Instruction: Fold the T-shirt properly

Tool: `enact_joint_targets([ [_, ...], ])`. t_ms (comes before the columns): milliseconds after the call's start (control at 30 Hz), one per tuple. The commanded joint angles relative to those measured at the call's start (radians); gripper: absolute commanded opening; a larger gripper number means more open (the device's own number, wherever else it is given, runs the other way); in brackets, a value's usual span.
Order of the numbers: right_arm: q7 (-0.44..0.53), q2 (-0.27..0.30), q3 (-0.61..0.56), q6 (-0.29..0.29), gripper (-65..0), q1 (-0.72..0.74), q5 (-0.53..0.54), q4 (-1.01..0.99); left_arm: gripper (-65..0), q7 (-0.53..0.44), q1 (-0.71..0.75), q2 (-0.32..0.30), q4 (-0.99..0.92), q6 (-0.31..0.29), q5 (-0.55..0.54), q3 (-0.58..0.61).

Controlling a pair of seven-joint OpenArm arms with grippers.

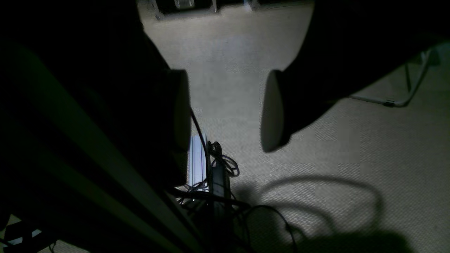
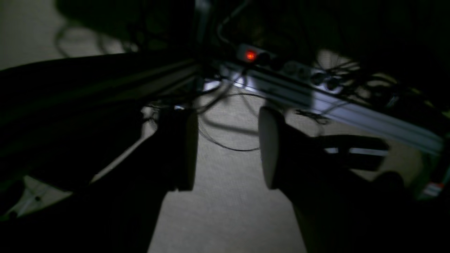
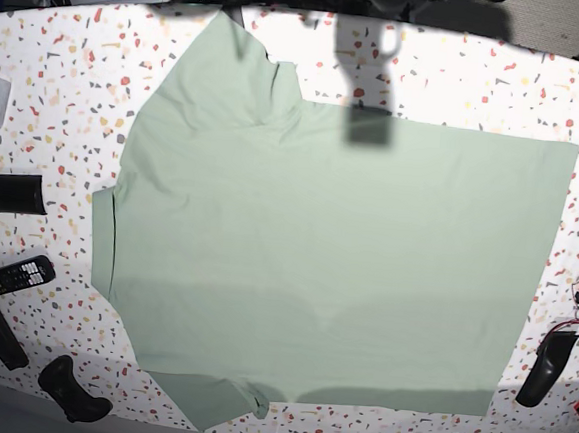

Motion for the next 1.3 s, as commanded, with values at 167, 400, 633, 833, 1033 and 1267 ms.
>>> enact_joint_targets([
  [167,0.006,0.01,0.0,0.002,-37.4,0.013,0.044,0.005,-35.9,-0.253,0.009,0.009,0.004,-0.004,-0.005,0.0],
  [400,-0.082,0.01,0.0,-0.002,-35.3,0.013,0.132,0.005,-35.7,-0.134,0.014,0.035,0.004,-0.005,-0.274,0.0],
  [633,-0.105,0.01,0.0,-0.002,-35.3,0.013,0.132,0.005,-35.7,-0.077,0.043,0.033,0.004,-0.004,-0.316,0.0],
  [833,-0.098,0.01,0.0,-0.002,-35.3,0.01,0.132,0.005,-35.7,-0.204,0.104,0.037,0.004,-0.004,-0.317,0.0],
  [1033,-0.114,0.019,0.0,-0.001,-35.3,0.01,0.132,0.005,-35.7,-0.255,0.19,0.033,0.004,-0.004,-0.316,0.0],
  [1267,-0.133,0.043,0.0,0.0,-35.3,0.01,0.132,0.005,-35.8,-0.259,0.245,0.033,0.047,-0.004,-0.209,0.0],
])
